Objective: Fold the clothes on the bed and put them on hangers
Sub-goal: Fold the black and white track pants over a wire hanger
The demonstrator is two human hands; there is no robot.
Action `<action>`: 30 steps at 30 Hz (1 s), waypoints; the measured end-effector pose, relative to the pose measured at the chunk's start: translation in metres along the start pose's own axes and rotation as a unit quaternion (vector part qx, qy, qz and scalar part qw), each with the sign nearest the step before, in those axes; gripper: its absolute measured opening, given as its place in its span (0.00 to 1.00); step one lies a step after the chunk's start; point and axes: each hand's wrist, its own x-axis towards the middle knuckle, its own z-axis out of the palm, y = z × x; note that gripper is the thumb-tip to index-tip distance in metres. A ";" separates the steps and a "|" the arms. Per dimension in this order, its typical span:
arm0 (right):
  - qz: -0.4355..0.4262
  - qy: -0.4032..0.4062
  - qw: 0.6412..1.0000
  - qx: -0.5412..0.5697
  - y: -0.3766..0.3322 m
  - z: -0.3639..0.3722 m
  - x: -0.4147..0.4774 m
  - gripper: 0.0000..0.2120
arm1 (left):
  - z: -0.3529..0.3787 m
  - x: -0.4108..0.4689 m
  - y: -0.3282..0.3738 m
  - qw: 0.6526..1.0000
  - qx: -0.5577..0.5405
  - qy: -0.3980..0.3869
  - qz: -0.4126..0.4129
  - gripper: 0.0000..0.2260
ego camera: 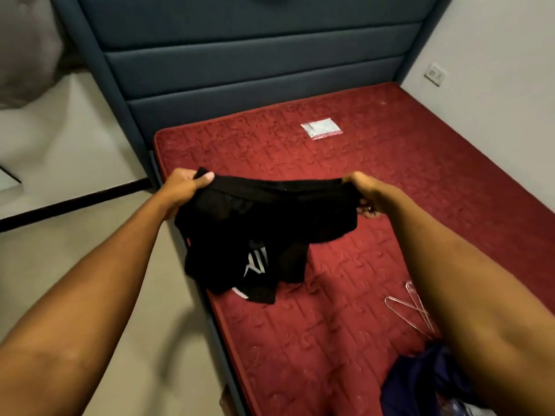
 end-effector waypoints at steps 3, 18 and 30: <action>0.015 -0.025 0.999 -0.016 -0.016 -0.020 -0.002 0.17 | -0.009 -0.013 0.022 0.995 -0.006 -0.066 -0.077 0.15; -0.291 -0.189 0.934 -0.083 0.039 0.026 0.198 0.27 | 0.071 -0.050 -0.071 0.984 0.124 0.048 -0.122 0.25; -0.386 -0.082 0.898 0.195 0.173 0.086 0.235 0.05 | 0.168 -0.062 -0.189 0.955 0.131 0.263 0.042 0.10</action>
